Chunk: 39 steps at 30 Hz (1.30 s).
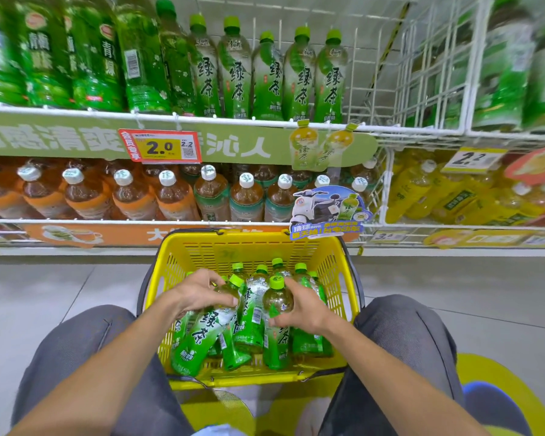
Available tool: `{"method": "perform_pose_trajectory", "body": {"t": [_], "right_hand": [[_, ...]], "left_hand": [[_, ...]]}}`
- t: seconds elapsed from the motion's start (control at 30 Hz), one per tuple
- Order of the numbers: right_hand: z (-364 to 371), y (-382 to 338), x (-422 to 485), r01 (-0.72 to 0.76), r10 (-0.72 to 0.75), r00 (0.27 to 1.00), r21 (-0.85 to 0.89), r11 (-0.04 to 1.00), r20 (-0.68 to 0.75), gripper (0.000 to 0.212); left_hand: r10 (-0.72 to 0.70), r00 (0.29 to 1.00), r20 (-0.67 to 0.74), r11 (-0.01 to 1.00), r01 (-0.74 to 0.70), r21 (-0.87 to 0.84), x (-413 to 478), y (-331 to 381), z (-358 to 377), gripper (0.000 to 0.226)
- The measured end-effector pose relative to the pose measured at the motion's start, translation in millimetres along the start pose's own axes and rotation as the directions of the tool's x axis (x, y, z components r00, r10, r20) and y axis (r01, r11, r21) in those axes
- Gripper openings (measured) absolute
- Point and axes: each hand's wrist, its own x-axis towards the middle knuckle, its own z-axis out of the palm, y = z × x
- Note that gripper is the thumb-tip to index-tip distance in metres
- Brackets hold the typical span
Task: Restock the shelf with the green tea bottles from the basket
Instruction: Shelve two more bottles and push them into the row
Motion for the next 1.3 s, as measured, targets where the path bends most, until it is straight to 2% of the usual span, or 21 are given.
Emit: {"method": "perform_pose_trajectory", "body": {"t": [0.1,0.23,0.33,0.37,0.43,0.57,0.63,0.73,0.8,0.87,1.0,1.1,1.17,1.23,1.3], "right_hand": [[-7.2,-5.5,-12.8,0.055,-0.055,0.998,0.003,0.998,-0.034,0.111],[-27.7,-27.0,-32.7,0.195,-0.203,0.969,-0.066,0.979,-0.144,0.089],[-54.7,-54.3,-54.4,0.284,-0.296,0.925,-0.084,0.955,-0.238,0.080],[-65.9,-65.6,-63.9,0.318,-0.324,0.907,-0.068,0.946,-0.270,0.075],[-90.8,-86.5,-80.8,0.365,-0.363,0.874,-0.054,0.929,-0.322,0.071],[-150.0,-125.5,-112.6,0.430,-0.449,0.786,-0.146,0.891,-0.425,0.092],[-184.5,-143.7,-128.5,0.464,-0.500,0.740,-0.197,0.864,-0.451,0.081],[-236.6,-165.7,-144.4,0.484,-0.535,0.667,-0.245,0.840,-0.518,0.061],[-268.0,-177.0,-150.8,0.497,-0.558,0.603,-0.279,0.822,-0.570,0.059],[-297.8,-184.7,-149.7,0.507,-0.560,0.567,-0.280,0.816,-0.604,0.061],[-353.1,-190.7,-136.1,0.471,-0.523,0.564,-0.271,0.840,-0.639,0.060],[-385.5,-184.5,-117.5,0.429,-0.488,0.578,-0.265,0.863,-0.654,0.068],[-397.4,-179.0,-107.3,0.354,-0.444,0.572,-0.280,0.892,-0.690,0.076],[-405.9,-172.8,-101.3,0.315,-0.416,0.592,-0.277,0.908,-0.690,0.070],[-412.0,-161.3,-88.8,0.271,-0.375,0.625,-0.260,0.927,-0.685,0.063]], "left_hand": [[0.051,0.998,-0.035,0.995,-0.054,-0.086,-9.9,5.9,-1.6,0.079],[0.130,0.977,-0.171,0.955,-0.170,-0.244,-35.1,23.5,-5.6,0.081],[0.178,0.962,-0.209,0.907,-0.242,-0.344,-64.5,62.3,-15.1,0.058],[0.206,0.954,-0.216,0.893,-0.274,-0.358,-75.0,77.5,-20.4,0.058],[0.268,0.929,-0.256,0.869,-0.348,-0.351,-92.4,107.4,-34.2,0.063],[0.378,0.860,-0.343,0.815,-0.485,-0.316,-127.6,172.1,-62.7,0.039],[0.445,0.816,-0.368,0.781,-0.555,-0.286,-143.0,209.4,-74.1,0.032],[0.501,0.741,-0.447,0.740,-0.634,-0.222,-150.6,264.9,-91.0,0.043],[0.512,0.709,-0.485,0.724,-0.660,-0.200,-148.5,300.6,-101.8,0.058],[0.520,0.690,-0.503,0.709,-0.677,-0.196,-141.2,334.1,-109.7,0.062],[0.514,0.664,-0.543,0.686,-0.698,-0.205,-116.4,392.8,-120.4,0.050],[0.464,0.693,-0.552,0.684,-0.676,-0.274,-89.0,425.2,-122.9,0.061],[0.459,0.703,-0.544,0.670,-0.676,-0.308,-69.2,440.2,-117.7,0.055],[0.493,0.688,-0.532,0.670,-0.691,-0.272,-48.1,453.8,-110.8,0.048],[0.507,0.678,-0.532,0.719,-0.673,-0.172,-30.8,460.2,-103.8,0.042]]}}
